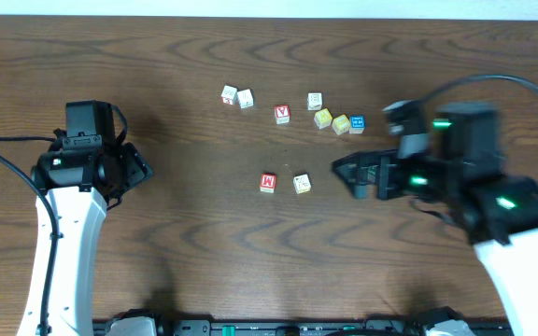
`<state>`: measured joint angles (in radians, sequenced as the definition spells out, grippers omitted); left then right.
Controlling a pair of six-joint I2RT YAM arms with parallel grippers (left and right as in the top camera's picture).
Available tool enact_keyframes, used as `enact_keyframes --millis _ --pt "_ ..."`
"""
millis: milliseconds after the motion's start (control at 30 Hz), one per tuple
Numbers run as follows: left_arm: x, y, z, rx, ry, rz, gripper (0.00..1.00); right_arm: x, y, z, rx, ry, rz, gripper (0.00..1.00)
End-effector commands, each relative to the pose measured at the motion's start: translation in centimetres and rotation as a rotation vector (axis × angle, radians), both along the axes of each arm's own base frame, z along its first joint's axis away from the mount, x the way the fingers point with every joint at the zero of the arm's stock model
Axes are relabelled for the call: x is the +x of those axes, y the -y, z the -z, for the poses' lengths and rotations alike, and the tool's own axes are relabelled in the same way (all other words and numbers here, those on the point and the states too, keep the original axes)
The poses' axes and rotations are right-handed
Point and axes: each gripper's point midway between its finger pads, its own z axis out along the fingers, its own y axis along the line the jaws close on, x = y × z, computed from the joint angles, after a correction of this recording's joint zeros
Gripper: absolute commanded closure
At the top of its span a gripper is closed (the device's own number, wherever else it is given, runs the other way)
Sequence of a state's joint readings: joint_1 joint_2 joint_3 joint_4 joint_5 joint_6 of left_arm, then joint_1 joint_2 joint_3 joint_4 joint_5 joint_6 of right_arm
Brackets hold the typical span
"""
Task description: Lift 3 blocks
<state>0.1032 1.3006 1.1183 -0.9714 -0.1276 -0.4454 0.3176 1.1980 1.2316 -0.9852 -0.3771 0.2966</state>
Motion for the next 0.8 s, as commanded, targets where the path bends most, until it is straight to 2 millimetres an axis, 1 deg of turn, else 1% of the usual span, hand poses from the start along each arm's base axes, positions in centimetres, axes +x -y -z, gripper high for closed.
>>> enact_keyframes --millis 0,100,167,200,333,367,500,567,633,767 --pt "-0.1 -0.3 -0.1 0.01 -0.003 -0.013 0.15 2.2 2.1 3.8 -0.27 -0.035 0.22 0.01" --pt "-0.1 -0.3 -0.1 0.01 -0.003 -0.013 0.15 2.9 0.0 6.1 -0.322 -0.057 0.169 0.01" --pt "-0.1 -0.3 -0.1 0.009 -0.003 -0.013 0.15 3.8 -1.0 7.0 -0.317 -0.057 0.156 0.01" --pt "-0.1 -0.3 0.0 0.009 -0.003 -0.013 0.15 4.1 -1.5 7.5 -0.31 -0.061 0.148 0.04" --pt "-0.1 -0.3 -0.1 0.01 -0.003 -0.013 0.15 5.6 -2.5 9.0 -0.305 -0.06 0.143 0.04" --pt "-0.1 -0.3 0.0 0.009 -0.003 -0.013 0.15 5.9 -2.8 9.5 -0.307 -0.062 0.139 0.02" --pt "-0.1 -0.3 -0.1 0.01 -0.003 -0.013 0.15 6.9 -4.0 12.3 -0.332 -0.088 0.122 0.01" --pt "-0.1 -0.3 -0.1 0.009 -0.003 -0.013 0.15 7.0 -4.5 14.0 -0.351 -0.113 0.107 0.01" --pt "-0.1 -0.3 -0.1 0.009 -0.003 -0.013 0.15 7.1 -5.2 15.9 -0.386 -0.121 0.049 0.01" --pt "-0.1 -0.3 -0.1 0.009 -0.003 -0.013 0.15 6.6 -6.2 18.3 -0.449 -0.118 -0.075 0.01"
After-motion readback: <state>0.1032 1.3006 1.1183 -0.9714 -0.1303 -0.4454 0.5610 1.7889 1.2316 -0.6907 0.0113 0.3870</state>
